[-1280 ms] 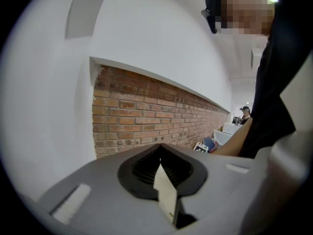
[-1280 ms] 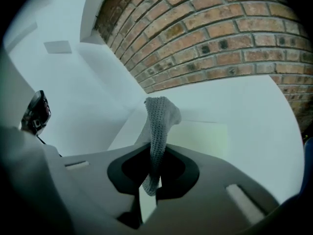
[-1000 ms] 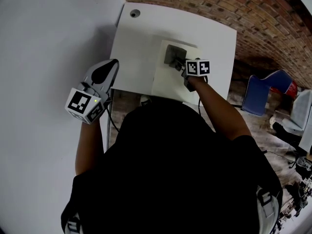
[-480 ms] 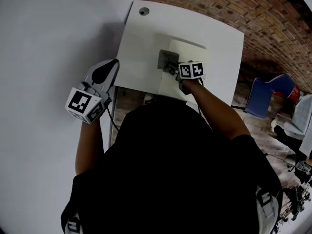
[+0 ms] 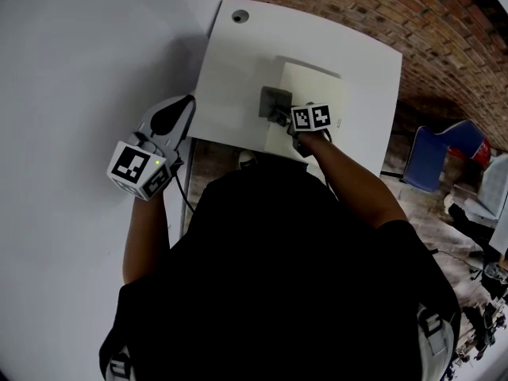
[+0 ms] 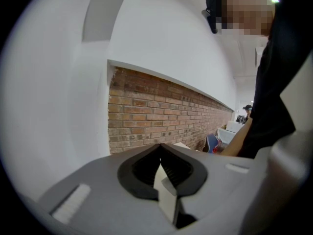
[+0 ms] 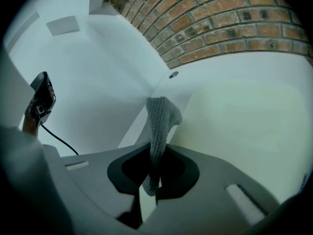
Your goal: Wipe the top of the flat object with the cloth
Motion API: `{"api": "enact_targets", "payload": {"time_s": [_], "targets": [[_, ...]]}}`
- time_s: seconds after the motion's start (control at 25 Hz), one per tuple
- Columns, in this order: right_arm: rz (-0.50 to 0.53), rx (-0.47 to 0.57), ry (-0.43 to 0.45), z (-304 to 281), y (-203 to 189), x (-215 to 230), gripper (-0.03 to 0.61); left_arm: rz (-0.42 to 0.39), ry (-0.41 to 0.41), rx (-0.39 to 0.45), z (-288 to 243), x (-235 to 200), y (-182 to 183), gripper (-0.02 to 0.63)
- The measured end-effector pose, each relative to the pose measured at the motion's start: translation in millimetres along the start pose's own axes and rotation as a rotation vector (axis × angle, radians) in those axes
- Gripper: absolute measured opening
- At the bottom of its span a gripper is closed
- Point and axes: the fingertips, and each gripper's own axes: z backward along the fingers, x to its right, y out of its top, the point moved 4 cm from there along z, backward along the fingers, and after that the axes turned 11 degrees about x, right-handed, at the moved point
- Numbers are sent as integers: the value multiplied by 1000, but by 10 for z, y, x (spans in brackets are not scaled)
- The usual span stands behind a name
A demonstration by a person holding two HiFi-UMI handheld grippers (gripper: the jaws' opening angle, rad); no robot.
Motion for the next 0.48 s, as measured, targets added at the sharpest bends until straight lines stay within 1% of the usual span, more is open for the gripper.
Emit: {"api": "enact_targets", "payload": {"time_s": [0.2,0.48], "targets": [[-11,5,-43,26,-54,122,11,-5,-9,-2,44,-37,-18,2],[-12,4,-73,116,-123,240,11,-1,-19,3,14,-5,-22,2]]}}
